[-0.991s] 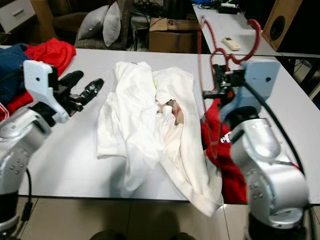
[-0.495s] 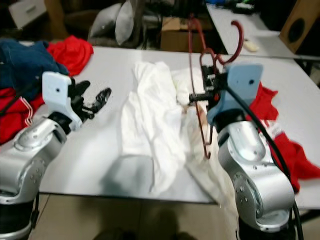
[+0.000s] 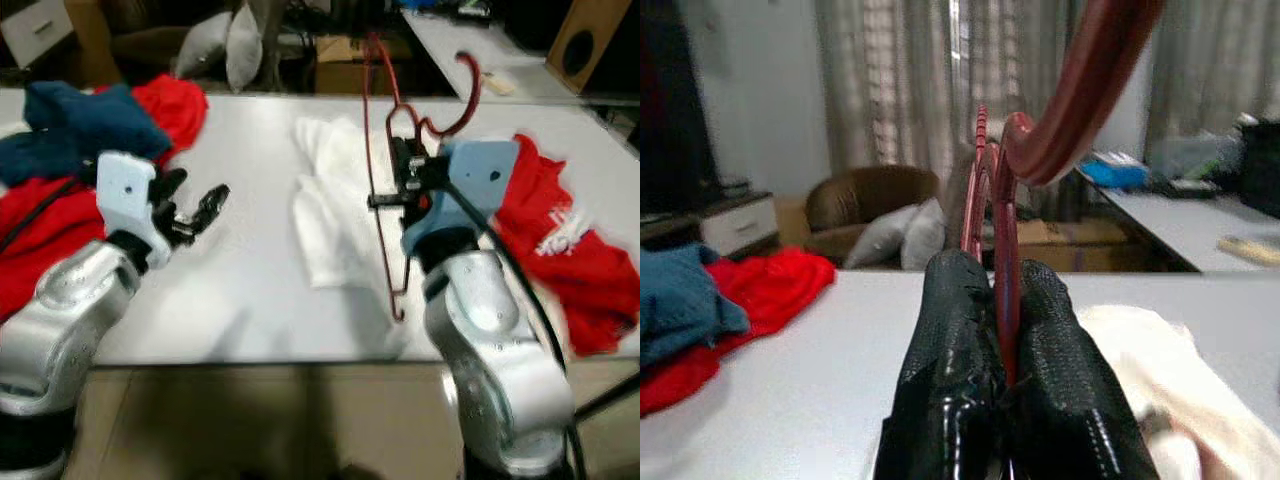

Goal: Hang hanger

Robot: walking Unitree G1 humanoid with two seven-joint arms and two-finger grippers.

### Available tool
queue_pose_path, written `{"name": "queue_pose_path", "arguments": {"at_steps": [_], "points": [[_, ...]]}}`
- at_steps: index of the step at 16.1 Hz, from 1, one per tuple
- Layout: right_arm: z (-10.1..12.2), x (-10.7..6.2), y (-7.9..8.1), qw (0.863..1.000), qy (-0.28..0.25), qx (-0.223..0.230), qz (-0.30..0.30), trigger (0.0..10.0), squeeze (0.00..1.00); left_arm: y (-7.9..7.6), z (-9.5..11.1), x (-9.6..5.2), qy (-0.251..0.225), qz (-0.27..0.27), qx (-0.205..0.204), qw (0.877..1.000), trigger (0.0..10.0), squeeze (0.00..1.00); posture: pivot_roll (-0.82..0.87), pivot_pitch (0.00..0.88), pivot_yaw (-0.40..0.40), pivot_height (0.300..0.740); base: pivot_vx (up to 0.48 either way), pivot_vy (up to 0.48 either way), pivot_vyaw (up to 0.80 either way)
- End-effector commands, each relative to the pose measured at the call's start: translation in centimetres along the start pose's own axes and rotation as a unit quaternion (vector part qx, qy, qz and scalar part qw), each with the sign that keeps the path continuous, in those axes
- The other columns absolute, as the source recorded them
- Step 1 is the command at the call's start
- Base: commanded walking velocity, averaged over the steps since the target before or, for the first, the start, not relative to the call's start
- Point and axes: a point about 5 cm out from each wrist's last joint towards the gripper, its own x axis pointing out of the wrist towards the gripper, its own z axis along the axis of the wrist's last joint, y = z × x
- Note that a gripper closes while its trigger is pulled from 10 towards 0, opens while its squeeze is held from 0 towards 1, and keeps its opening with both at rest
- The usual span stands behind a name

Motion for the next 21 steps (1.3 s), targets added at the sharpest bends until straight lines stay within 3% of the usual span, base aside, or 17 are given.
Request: {"name": "queue_pose_path", "arguments": {"at_steps": [1, 5, 10, 15, 16, 19, 21], "points": [[0.1, 0.0, 0.2, 1.0, -0.007, 0.003, 0.002, 10.0, 0.0, 0.5, 0.5, 0.0, -0.004, 0.006, 0.01, 1.0, 10.0, 0.0, 0.01, 0.057, 0.008, 0.74, 0.0, 0.48, 0.0], [-0.8, -0.4, 0.0, 1.0, 0.013, 0.006, -0.006, 10.0, 0.0, 0.6, 0.2, -0.3, 0.0, 0.007, 0.015, 1.0, 10.0, 0.0, 0.01, 0.063, 0.007, 0.74, 0.0, 0.48, 0.0], [-4.6, -1.9, 0.3, 0.995, 0.096, 0.004, 0.017, 10.0, 0.0, 1.1, -0.4, -0.4, 0.012, 0.017, 0.025, 0.999, 10.0, 0.0, 0.01, 0.059, 0.003, 0.74, 0.0, 0.48, 0.0], [-6.0, -2.5, -0.1, 0.993, 0.114, 0.014, 0.0, 10.0, 0.0, 1.5, -1.4, -0.5, 0.028, 0.013, 0.022, 0.999, 10.0, 0.0, 0.01, 0.057, 0.004, 0.74, 0.0, 0.288, 0.0], [-6.1, -2.6, -0.2, 0.993, 0.114, 0.016, -0.004, 10.0, 0.0, 1.6, -1.7, -0.4, 0.031, 0.021, 0.013, 0.999, 10.0, 1.0, 0.01, 0.056, 0.005, 0.74, 0.0, -0.48, -0.68], [-6.2, -2.7, -0.5, 0.993, 0.113, 0.02, -0.01, 10.0, 0.0, 1.4, -1.9, -0.4, 0.025, 0.016, -0.006, 1.0, 10.0, 1.0, 0.01, 0.055, 0.005, 0.74, 0.0, -0.32, -0.79], [-6.6, -2.8, -0.7, 0.993, 0.112, 0.023, -0.014, 10.0, 0.0, 1.7, -2.5, -0.6, 0.025, 0.027, 0.009, 0.999, 10.0, 1.0, 0.01, 0.051, 0.005, 0.74, 0.0, 0.0, -0.79]]}}
